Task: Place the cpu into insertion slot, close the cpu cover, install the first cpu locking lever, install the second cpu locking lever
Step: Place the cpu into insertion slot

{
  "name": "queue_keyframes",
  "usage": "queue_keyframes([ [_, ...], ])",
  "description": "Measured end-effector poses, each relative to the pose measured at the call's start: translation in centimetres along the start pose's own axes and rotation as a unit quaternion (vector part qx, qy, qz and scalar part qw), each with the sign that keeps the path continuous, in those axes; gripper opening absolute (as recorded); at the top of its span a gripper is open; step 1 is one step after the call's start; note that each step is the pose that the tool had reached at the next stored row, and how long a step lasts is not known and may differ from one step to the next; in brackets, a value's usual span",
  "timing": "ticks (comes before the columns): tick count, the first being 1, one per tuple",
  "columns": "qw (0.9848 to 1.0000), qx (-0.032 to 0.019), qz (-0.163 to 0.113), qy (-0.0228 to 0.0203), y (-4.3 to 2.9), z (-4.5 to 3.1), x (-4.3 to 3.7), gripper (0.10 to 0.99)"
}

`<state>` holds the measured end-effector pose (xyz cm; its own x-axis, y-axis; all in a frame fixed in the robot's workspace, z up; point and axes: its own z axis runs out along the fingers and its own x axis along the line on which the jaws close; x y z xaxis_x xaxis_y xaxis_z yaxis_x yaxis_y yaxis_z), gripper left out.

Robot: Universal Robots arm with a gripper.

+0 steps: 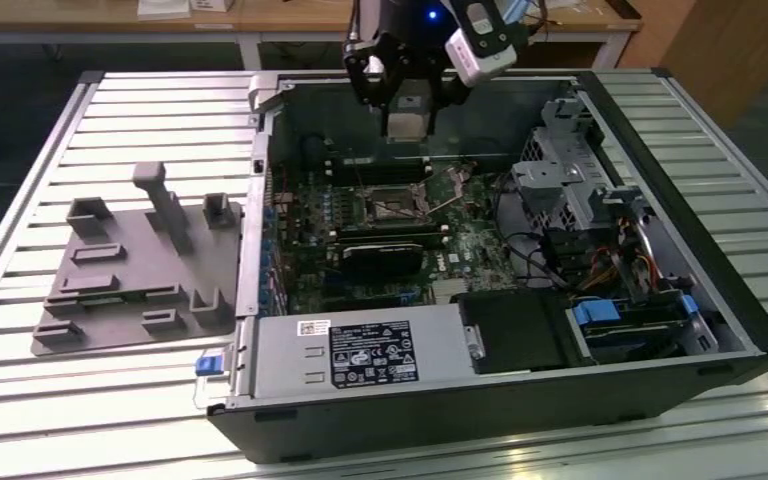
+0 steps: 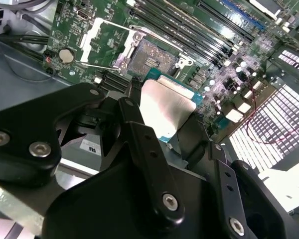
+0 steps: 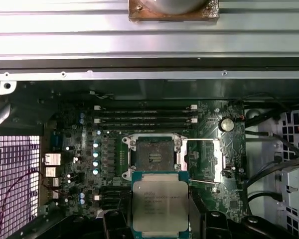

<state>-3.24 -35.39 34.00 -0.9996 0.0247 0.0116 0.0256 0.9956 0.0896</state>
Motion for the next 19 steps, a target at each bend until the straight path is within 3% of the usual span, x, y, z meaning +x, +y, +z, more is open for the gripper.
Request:
queue_keyframes([
  [11,1.0,0.0002,0.009,-0.0017,-0.05,1.75,-0.01,0.537],
  [15,0.9994,-0.0001,0.035,-0.0041,-0.08,2.11,-0.02,0.537],
  [19,0.9976,-0.0004,0.068,-0.0071,-0.11,2.46,-0.02,0.537],
])
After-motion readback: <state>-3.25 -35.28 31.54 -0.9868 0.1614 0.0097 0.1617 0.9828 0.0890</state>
